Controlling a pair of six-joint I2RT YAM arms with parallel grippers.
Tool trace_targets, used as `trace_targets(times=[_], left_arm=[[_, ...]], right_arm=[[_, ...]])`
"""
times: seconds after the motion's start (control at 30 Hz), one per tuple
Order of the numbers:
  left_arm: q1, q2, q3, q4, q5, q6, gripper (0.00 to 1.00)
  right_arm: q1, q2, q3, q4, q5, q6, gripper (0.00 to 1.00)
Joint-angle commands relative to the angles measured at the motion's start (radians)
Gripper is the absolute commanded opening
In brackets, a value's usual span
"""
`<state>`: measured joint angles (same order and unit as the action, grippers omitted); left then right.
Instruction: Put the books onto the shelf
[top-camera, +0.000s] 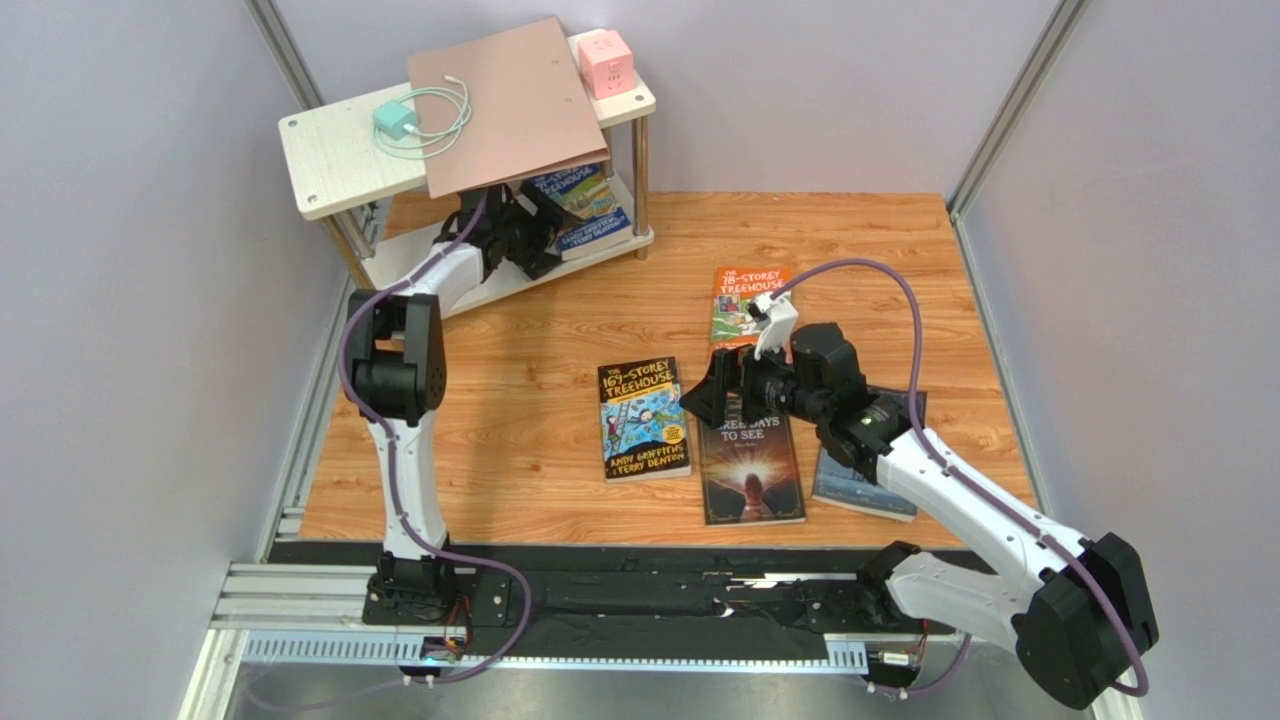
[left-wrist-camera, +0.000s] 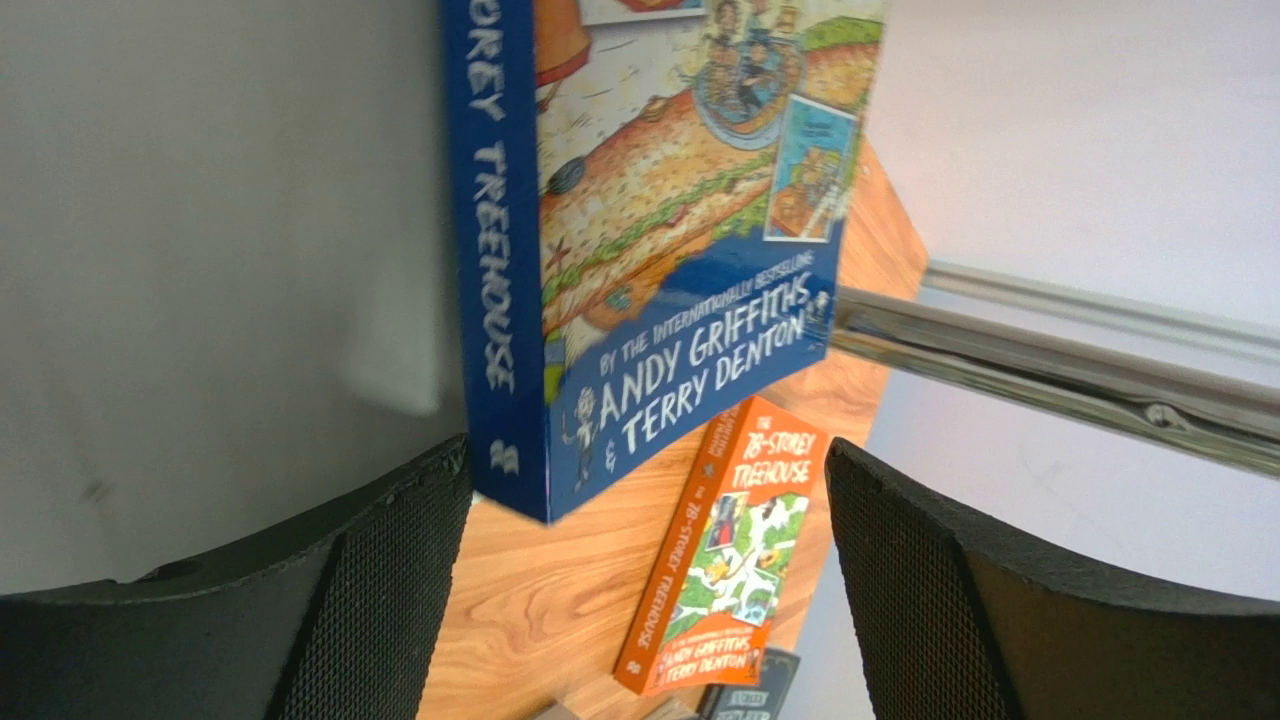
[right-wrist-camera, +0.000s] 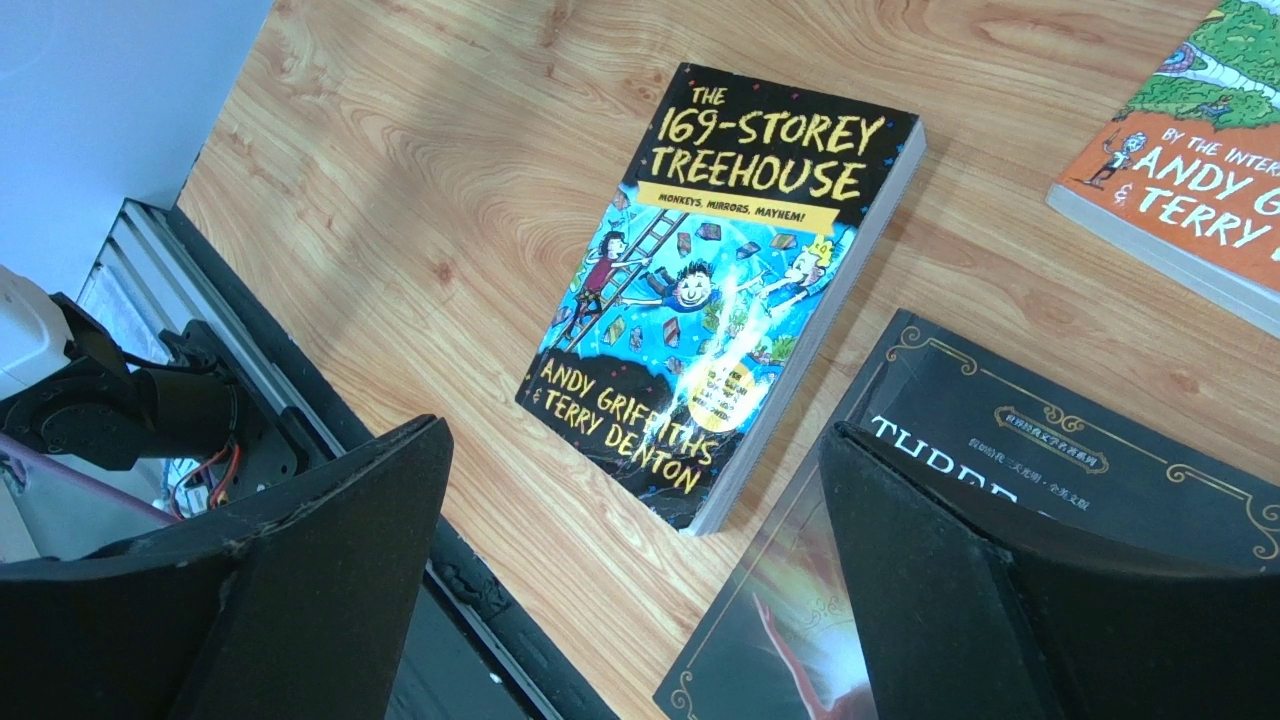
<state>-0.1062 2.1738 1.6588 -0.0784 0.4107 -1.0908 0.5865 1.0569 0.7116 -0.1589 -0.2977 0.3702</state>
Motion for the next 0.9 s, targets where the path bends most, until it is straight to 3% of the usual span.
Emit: trace_targets(times=[0.0,0.2,0.4,0.47,0.57,0.6,0.63,0.67,0.87], left_arm=[[-0.007,-0.057,0.025,-0.32,-0.202,0.075,0.91],[-0.021,-0.141,-0.022,-0.439,-0.342,0.115,0.91],[-0.093,-0.324,-0.336,-0.226,-0.331,0.153,0.88],[-0.125,-0.353,-0.381,-0.236,-0.351,0.17,0.85],[-0.196,-0.361,-0.434,-0.256,-0.388,0.213,0.63],[-0.222,-0.356,-0.445,-0.265,-0.395,0.223,0.23],[-0.231,-0.35,-0.465,-0.279,-0.398,0.221,0.06],[-0.239,-0.33,-0.47,-0.29,-0.394,0.223,0.0],[-0.291,-0.31,-0.577,-0.316,-0.392,0.151,0.0]], right_arm=[[-0.001,-0.014,-0.017,0.045,-0.02,0.013,1.0],[-0.001,0.02,-0.034,0.079,-0.023,0.047,1.0],[-0.002,0.13,-0.038,0.071,0.037,0.082,1.0],[-0.001,0.202,-0.034,0.082,0.038,0.105,1.0],[-0.002,0.307,-0.015,0.087,0.038,0.145,1.0],[-0.001,0.328,-0.009,0.082,0.046,0.154,1.0],[-0.001,0.375,-0.005,0.082,0.043,0.167,1.0],[-0.002,0.396,-0.003,0.09,0.025,0.171,1.0],[-0.002,0.517,-0.021,0.261,-0.09,0.226,0.99]])
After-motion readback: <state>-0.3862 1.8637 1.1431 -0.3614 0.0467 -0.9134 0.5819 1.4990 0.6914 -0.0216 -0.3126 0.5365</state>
